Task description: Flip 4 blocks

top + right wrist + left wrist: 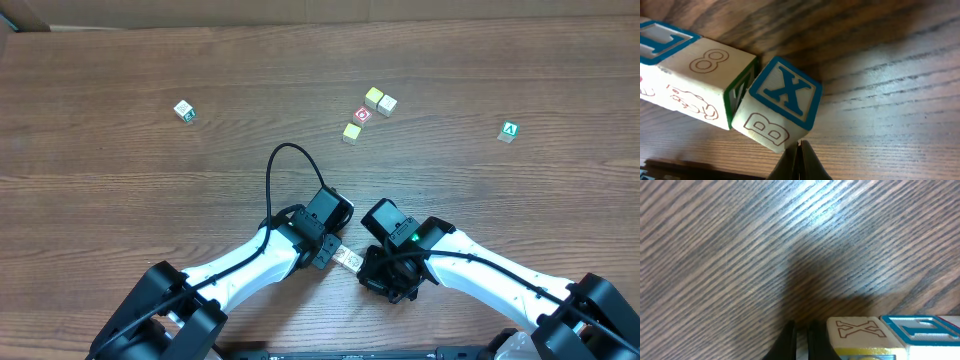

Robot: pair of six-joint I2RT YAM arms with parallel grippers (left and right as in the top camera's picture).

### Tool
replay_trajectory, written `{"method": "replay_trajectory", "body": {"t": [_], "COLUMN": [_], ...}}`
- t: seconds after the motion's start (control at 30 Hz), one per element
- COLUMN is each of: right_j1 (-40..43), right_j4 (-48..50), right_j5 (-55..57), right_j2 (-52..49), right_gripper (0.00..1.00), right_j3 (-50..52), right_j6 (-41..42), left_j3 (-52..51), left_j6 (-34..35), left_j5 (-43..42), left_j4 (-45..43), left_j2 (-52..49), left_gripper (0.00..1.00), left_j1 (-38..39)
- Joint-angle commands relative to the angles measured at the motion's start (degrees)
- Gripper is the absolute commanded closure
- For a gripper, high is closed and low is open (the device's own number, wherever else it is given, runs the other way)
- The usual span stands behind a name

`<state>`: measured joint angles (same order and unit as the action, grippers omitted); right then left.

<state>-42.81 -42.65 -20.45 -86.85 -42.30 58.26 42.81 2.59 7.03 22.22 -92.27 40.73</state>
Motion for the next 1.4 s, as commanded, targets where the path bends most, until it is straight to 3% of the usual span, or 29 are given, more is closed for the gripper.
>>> {"method": "replay_trajectory", "body": {"t": [0.0, 0.47, 1.37], "right_j1": [-0.31, -0.31, -0.33], "right_j4": [0.59, 1.29, 0.13], "right_j5": [1.53, 3.67, -1.11], "right_j2": [-0.07, -0.07, -0.07], "right_gripper": [0.96, 0.96, 0.96], "right_j3": [0.31, 0.31, 0.31], "right_j6": [-3.30, -13.18, -7.21], "left_j3": [-2.62, -2.62, -2.62], "left_j6": [-1.84, -1.86, -6.27], "left_j5": [2.36, 1.92, -0.90], "left_j4": [0.90, 0.87, -1.92], "left_j2": [-3.32, -3.32, -3.32], "left_gripper": [0.96, 0.96, 0.96], "left_j1": [-0.70, -0.70, -0.68]}}
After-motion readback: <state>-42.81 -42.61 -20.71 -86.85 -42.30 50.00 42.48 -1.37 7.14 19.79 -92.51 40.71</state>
